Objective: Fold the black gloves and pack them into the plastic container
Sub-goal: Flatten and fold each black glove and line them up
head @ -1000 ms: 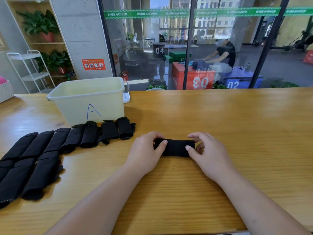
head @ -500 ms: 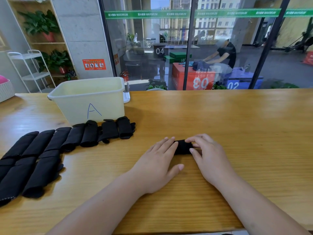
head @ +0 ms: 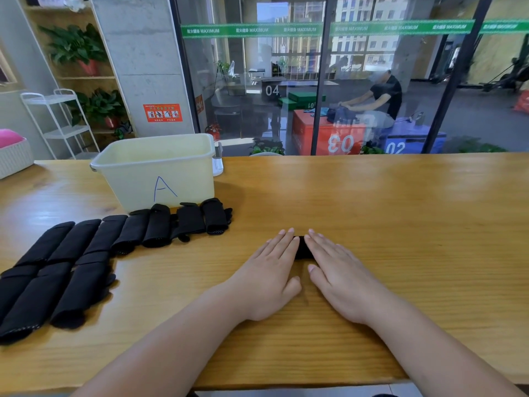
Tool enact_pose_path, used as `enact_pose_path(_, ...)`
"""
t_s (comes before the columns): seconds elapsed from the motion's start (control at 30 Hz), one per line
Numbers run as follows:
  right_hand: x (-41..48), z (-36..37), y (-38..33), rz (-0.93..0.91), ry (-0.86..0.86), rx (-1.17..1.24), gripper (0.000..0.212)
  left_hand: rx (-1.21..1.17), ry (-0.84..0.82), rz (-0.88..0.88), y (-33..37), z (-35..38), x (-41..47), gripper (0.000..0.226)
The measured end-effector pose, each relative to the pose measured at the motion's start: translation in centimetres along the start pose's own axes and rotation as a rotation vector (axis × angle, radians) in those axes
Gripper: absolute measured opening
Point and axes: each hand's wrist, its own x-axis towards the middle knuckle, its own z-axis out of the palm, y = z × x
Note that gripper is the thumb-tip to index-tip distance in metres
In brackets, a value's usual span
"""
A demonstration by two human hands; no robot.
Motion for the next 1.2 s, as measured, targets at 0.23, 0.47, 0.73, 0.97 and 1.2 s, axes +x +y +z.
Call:
enact_pose_path(0.23, -0.2, -0.6, -0.3, -0.082, 0.18, 0.136, 0.053, -0.038, 0.046, -0.033, -1.4, -0.9, -1.2, 0.085)
enact_pose_path(0.47, 1.3, -0.6, -3.7, -0.209, 0.165, 0.147, 0.036, -0.009, 0.076, -0.116, -3.8, -2.2, -5.5, 0.083)
enact_pose_path(0.73, 4.6, 1.2, -9.7, -0.319, 0.105, 0.238, 0.035, -0.044, 0.134, -0.252, -6.3, -4.0, -11.4, 0.08)
enact_pose_path(0.97, 6.7, 3.3, -15.2, -0.335, 0.022, 0.169, 0.048, -0.009, 0.236, -0.354, -8.9, -5.1, -16.3, 0.075)
enact_pose_path(1.2, 7.7, 5.4, -21.8, -0.287, 0.078, 0.106, 0.053, 0.092, 0.285, -0.535, -12.8, -5.1, -20.8, 0.082)
